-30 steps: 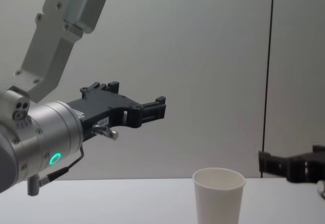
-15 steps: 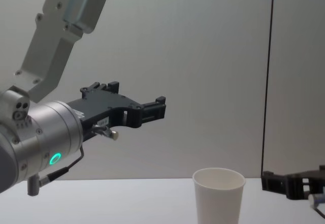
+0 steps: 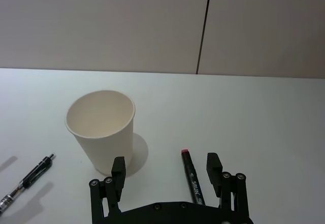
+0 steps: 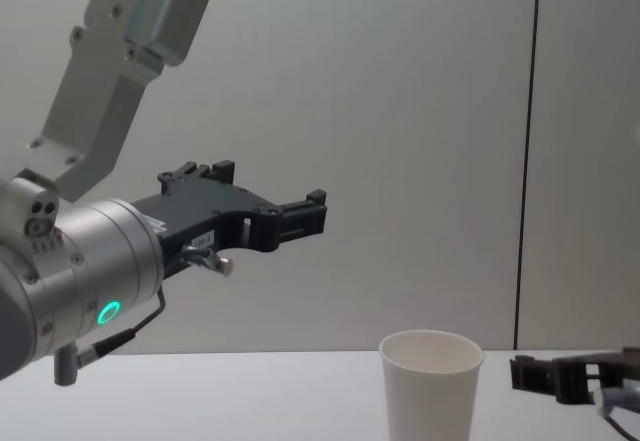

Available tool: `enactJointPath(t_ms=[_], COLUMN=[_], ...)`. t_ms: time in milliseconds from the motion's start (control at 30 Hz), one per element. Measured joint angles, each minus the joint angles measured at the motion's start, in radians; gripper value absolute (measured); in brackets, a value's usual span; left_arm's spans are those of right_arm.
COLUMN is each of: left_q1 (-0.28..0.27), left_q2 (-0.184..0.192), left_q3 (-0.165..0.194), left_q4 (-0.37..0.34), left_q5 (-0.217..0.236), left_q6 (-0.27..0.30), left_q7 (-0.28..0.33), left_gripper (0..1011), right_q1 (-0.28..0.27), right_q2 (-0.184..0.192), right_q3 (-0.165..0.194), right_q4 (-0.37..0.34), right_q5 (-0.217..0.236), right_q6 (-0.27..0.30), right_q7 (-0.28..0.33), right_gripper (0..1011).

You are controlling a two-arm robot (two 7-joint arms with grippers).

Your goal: Place the pen into the pen holder.

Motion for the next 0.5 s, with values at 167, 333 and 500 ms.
enactJointPath(t_ms=[167,333,500], left_q1=[0.0,0.0,0.0], left_q2=[0.0,0.0,0.0], left_q3=[0.0,0.0,0.0], left_q4=[0.0,0.0,0.0], left_q5=[0.0,0.0,0.0], left_q6=[0.0,0.0,0.0], left_q7=[0.0,0.0,0.0], left_gripper=[1008,1008,1009], right_q1=[0.022,0.048,0.07], right_q2=[-0.008,-0.016,-0.021], right_q3=[0.01,0.023,0.033], right_q4=[0.03,0.068,0.101], right_q5=[-0.004,-0.011,-0.015], right_q6=[0.014,0.028,0.039], right_q7=[0.01,0.021,0.03], right_gripper=[1001,1001,1001])
